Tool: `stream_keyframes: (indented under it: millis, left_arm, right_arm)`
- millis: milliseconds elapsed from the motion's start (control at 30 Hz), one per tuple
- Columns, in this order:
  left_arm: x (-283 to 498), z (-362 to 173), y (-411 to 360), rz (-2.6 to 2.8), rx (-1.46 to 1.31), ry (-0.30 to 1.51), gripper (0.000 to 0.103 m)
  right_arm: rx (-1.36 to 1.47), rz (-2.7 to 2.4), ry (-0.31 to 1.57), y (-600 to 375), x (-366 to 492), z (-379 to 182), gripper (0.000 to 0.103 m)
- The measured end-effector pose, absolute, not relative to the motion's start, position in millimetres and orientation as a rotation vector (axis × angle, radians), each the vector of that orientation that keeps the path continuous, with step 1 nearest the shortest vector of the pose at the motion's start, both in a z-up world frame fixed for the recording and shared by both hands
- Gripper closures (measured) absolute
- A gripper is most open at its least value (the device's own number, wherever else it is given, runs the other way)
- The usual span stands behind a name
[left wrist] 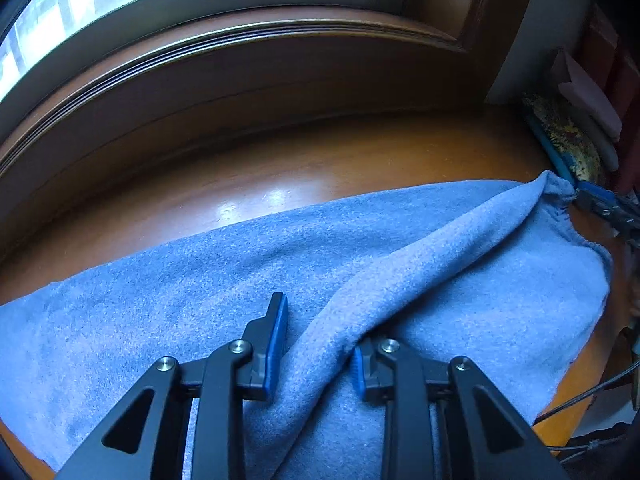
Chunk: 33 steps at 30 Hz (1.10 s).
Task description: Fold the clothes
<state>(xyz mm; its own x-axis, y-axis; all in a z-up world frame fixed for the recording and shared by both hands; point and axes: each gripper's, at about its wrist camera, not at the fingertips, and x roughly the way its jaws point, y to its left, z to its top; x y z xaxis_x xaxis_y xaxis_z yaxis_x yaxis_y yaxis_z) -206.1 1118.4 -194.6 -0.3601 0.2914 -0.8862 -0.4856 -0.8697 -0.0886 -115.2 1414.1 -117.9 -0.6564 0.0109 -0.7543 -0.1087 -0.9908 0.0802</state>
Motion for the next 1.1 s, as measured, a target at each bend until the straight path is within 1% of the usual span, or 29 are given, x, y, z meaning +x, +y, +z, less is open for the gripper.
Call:
stream_keyframes:
  millis: [67, 100, 133, 167, 267, 333, 400, 467, 567, 633, 667, 700, 800, 867, 933, 1000, 1033, 1067, 1100]
  left_arm:
    - [-207.8, -188.7, 1116.0, 2.235, -1.396, 0.21, 0.078]
    - [-208.9, -184.1, 1113.8, 2.229, -1.377, 0.166, 0.078]
    - [-210.1, -182.0, 1112.5, 2.23, -1.367, 0.147, 0.078]
    - [-211.3, -180.0, 1111.4, 2.231, -1.358, 0.128, 0.078]
    - [-216.2, -180.3, 1114.0, 2.225, -1.349, 0.146, 0.079]
    - [-217.5, -175.8, 1122.0, 2.199, -1.329, 0.168, 0.079]
    - [-216.4, -171.0, 1129.7, 2.185, -1.307, 0.19, 0.079]
    - [-204.3, -171.2, 1133.5, 2.195, -1.271, 0.216, 0.079]
    - [-219.7, -184.2, 1150.9, 2.162, -1.329, 0.232, 0.079]
    - [-226.3, -191.4, 1153.2, 2.162, -1.355, 0.234, 0.079]
    - [-228.8, -194.4, 1154.8, 2.166, -1.362, 0.236, 0.076]
    - [-231.0, -197.2, 1156.3, 2.171, -1.369, 0.24, 0.073]
    - [-228.5, -195.7, 1160.7, 2.17, -1.352, 0.289, 0.067]
    - [-225.2, -193.9, 1163.8, 2.163, -1.348, 0.313, 0.051]
    - [-221.6, -191.8, 1166.6, 2.164, -1.353, 0.338, 0.045]
    - [-217.3, -187.6, 1164.9, 2.168, -1.357, 0.339, 0.045]
    - [-214.8, -184.4, 1161.7, 2.154, -1.364, 0.313, 0.044]
    - [-213.0, -181.8, 1158.1, 2.138, -1.374, 0.283, 0.044]
    - [-211.0, -178.5, 1153.2, 2.131, -1.389, 0.248, 0.044]
  right_arm:
    - [-1.271, 2.806, 0.17, 1412.0, -124.8, -123.4, 0.04]
    - [-1.271, 2.812, 0.179, 1412.1, -126.9, -125.6, 0.044]
    - [-1.271, 2.82, 0.193, 1411.9, -127.4, -127.6, 0.051]
    - [-1.279, 2.816, 0.201, 1411.9, -128.5, -129.6, 0.075]
    - [-1.262, 2.785, 0.277, 1416.8, -122.2, -126.3, 0.075]
    - [-1.219, 2.768, 0.278, 1417.6, -113.2, -116.5, 0.075]
    - [-1.188, 2.745, 0.249, 1418.4, -118.5, -109.9, 0.075]
    - [-1.219, 2.702, 0.236, 1424.1, -123.2, -112.6, 0.075]
    - [-1.325, 2.618, 0.192, 1430.7, -143.9, -130.8, 0.075]
    - [-1.347, 2.59, 0.156, 1430.2, -154.5, -139.9, 0.074]
    - [-1.347, 2.579, 0.132, 1429.0, -158.0, -142.4, 0.074]
    - [-1.352, 2.572, 0.118, 1427.6, -160.5, -144.1, 0.073]
    - [-1.356, 2.545, 0.081, 1423.9, -164.2, -144.8, 0.064]
    - [-1.333, 2.532, 0.081, 1422.5, -163.3, -139.7, 0.061]
    - [-1.265, 2.527, 0.095, 1420.9, -151.5, -126.9, 0.059]
    - [-1.191, 2.521, 0.11, 1419.3, -138.1, -113.0, 0.05]
    - [-1.149, 2.515, 0.122, 1417.0, -130.8, -105.8, 0.041]
    - [-1.101, 2.516, 0.154, 1413.1, -121.6, -98.1, 0.035]
    - [-1.076, 2.528, 0.197, 1409.0, -114.8, -93.7, 0.034]
